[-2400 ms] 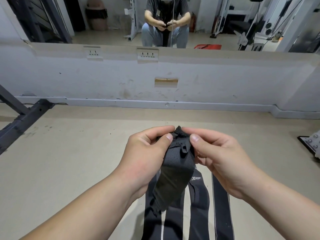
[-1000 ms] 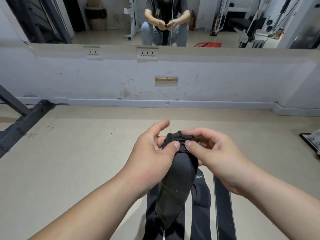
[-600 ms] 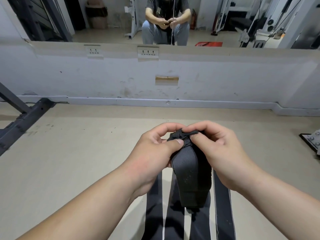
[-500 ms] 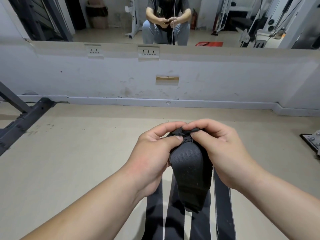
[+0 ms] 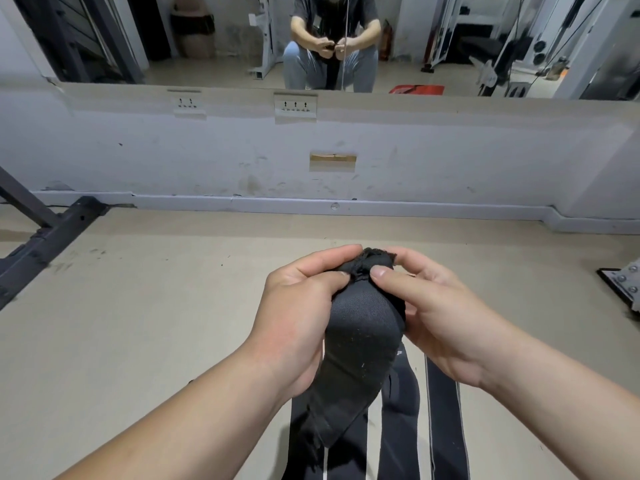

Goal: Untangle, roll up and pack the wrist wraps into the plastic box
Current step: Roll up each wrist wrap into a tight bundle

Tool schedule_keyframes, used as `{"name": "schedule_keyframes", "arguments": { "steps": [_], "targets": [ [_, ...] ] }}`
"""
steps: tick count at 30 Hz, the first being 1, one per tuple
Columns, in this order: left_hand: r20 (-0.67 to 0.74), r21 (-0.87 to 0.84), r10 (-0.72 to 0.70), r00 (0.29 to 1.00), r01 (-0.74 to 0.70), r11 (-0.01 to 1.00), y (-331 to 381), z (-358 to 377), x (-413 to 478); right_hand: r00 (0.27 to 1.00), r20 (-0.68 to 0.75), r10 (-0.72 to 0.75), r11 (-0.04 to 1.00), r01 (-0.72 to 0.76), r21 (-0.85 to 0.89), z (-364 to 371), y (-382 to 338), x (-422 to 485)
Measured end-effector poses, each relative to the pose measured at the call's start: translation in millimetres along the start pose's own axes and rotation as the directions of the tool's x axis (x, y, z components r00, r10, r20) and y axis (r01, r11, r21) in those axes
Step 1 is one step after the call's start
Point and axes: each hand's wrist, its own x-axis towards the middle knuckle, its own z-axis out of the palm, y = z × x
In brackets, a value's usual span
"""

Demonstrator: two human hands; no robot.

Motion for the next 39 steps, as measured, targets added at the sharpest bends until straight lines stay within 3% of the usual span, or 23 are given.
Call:
{"name": "schedule_keyframes", "arguments": {
  "steps": [6, 9, 14, 20, 23, 26, 32, 39],
  "targets": [
    [0.122, -0.012, 0.044, 0.992, -0.043, 0.999, 3, 3, -3, 0.983, -0.145, -0.114, 0.993, 0.112, -0.026, 3, 2, 1],
    [0.137, 0.175, 0.099, 0.986, -0.122, 0.977, -1, 0, -2, 0.979, -0.138, -0.148, 0.989, 0.144, -0.043, 3, 1, 1],
    [0.132, 0.376, 0.059, 0.99, -0.105, 0.92, -3, -5, 2, 0.957, -0.098, -0.272, 0.94, 0.243, -0.239, 2, 6, 1],
    [0.008, 0.401, 0.148, 0.989, -0.139, 0.906, -1, -6, 2, 0.983, 0.026, -0.183, 0.974, 0.185, -0.133, 1, 2, -1],
    [0.012, 0.378, 0.144, 0.989, -0.138, 0.916, 3, -7, 0, 0.984, -0.028, -0.176, 0.977, 0.171, -0.127, -6, 5, 5],
    [-0.01, 0.333, 0.132, 0.991, -0.121, 0.935, 5, -8, 0, 0.992, 0.012, -0.125, 0.97, 0.124, -0.207, -10, 8, 8],
    [-0.005, 0.289, 0.118, 0.993, -0.111, 0.951, 5, -7, -2, 0.969, 0.041, -0.243, 0.776, 0.22, -0.591, -5, 2, 2],
    [0.057, 0.262, 0.09, 0.994, -0.101, 0.96, 2, -4, -4, 0.923, 0.036, -0.383, 0.644, 0.294, -0.707, -4, 6, 3]
  ]
}}
